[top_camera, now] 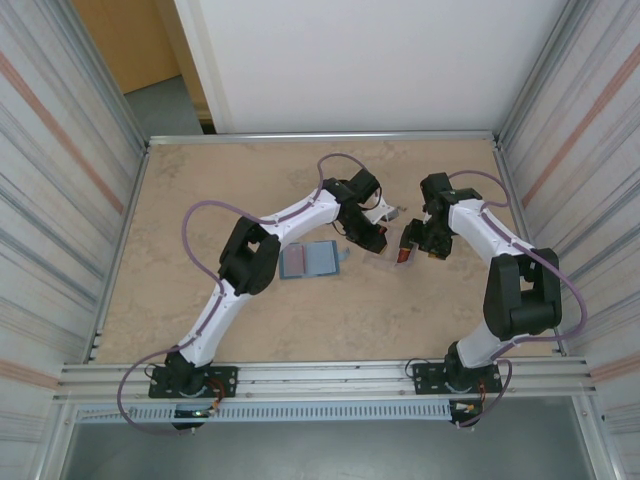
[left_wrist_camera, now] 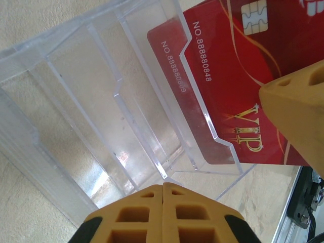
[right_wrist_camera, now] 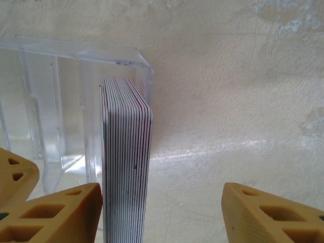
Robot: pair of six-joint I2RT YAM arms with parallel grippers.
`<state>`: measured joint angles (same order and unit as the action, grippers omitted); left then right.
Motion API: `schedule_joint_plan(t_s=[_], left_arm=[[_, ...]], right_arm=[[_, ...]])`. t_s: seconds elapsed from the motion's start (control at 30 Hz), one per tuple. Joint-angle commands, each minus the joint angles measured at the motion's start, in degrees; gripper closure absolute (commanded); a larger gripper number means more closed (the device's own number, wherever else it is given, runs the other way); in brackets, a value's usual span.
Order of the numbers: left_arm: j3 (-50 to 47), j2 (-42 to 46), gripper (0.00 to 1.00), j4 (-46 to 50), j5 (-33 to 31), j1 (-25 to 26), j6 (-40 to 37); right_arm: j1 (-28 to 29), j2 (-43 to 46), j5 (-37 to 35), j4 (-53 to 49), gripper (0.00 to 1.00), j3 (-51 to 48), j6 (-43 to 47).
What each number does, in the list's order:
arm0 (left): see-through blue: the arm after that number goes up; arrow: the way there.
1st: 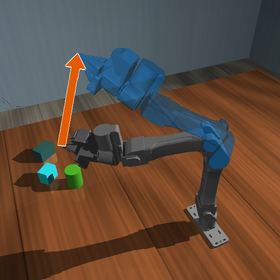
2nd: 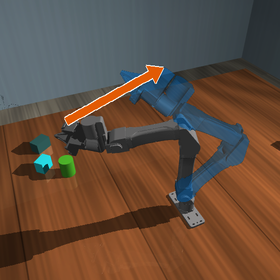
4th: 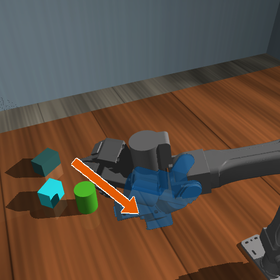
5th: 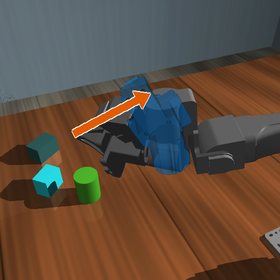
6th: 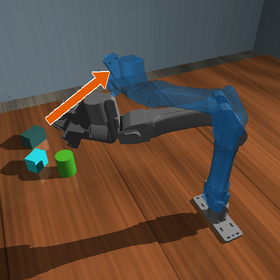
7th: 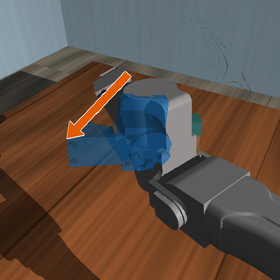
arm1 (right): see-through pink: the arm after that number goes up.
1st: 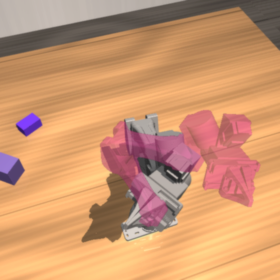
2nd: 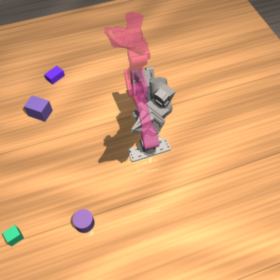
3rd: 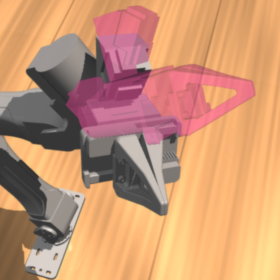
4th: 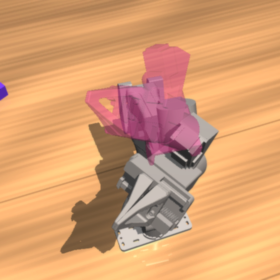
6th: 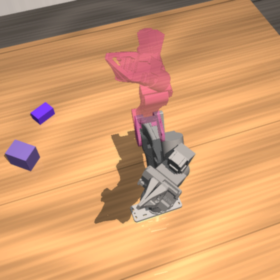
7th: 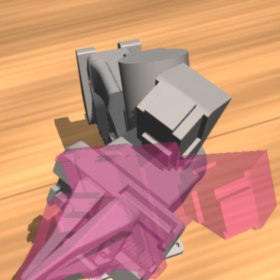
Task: Put the credit cards into the card holder
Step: Pick up the credit card from the storage box.
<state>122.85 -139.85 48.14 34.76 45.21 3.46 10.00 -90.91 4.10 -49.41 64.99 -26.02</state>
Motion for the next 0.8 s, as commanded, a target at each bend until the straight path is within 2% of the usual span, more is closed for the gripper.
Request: schedule_joint_plan(t_s=[0.0,0.27,0.77], left_arm=[[-2.52,-1.16,1.0,2.72,-1.45,0.05,0.31],[-2.52,-1.33,1.0,2.67,-1.37,0.05,0.33],[-2.52,-1.54,1.0,2.75,-1.37,0.06,0.31]], right_arm=[[-0.16,1.54,-1.09,-2.73,0.39,1.62,1.57],[-0.16,2.06,-0.67,-3.29,0.52,2.44,1.68],[0.9,1.98,-0.37,-4.64,0.71,4.06,1.82]])
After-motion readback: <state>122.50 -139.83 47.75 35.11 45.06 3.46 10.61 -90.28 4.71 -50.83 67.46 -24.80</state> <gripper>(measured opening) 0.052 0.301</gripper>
